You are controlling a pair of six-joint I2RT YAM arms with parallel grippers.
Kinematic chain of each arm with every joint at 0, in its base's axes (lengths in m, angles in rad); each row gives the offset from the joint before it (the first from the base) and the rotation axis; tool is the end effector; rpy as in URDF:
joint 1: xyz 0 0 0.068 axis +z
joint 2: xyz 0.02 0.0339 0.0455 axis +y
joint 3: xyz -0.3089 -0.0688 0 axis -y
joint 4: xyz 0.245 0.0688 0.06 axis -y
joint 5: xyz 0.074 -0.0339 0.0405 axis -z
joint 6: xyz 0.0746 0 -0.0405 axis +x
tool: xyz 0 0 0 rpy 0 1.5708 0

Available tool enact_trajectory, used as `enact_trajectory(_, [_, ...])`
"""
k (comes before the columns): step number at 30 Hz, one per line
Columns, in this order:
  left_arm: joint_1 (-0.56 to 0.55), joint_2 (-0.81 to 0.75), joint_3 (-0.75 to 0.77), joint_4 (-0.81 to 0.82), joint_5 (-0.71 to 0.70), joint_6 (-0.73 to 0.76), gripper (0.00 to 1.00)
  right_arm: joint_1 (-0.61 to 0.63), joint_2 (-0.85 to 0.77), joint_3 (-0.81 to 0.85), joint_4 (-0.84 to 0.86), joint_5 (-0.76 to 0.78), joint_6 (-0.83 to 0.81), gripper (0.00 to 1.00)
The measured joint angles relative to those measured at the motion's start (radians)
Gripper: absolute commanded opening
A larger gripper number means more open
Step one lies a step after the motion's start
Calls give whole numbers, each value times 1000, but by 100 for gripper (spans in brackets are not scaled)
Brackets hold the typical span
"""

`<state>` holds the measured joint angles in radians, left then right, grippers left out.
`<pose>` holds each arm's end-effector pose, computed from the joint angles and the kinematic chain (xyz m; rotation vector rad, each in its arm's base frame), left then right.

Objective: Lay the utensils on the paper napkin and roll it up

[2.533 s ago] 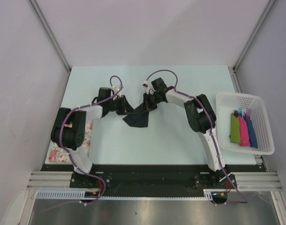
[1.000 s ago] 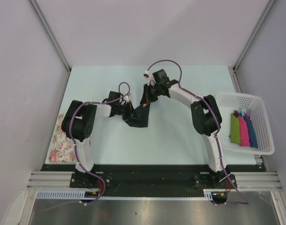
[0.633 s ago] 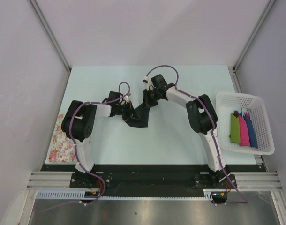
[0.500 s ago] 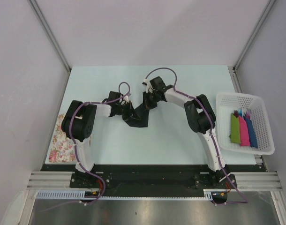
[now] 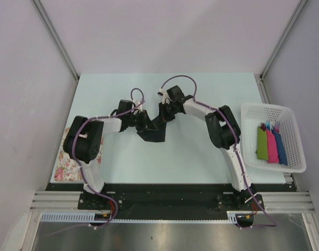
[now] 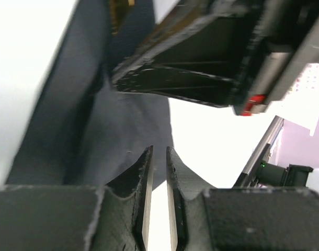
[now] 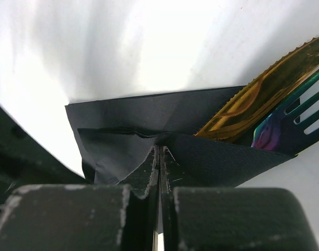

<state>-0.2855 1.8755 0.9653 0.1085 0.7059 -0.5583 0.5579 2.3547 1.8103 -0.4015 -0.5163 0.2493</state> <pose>0.3715 -0.1595 0.1576 0.0286 2.4716 -1.2267 0.4556 0.3277 0.1441 -0.6194 2.5378 0.9622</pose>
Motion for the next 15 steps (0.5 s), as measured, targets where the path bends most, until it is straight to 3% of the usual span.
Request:
enact_trajectory(11, [-14,60,-2,-7,-12,0,1,-4,0,-2,4,-9,-8,0])
enact_trajectory(15, [-11,77,14,-32,-12,-2,0,-7,0,-2,6,-14,-8,4])
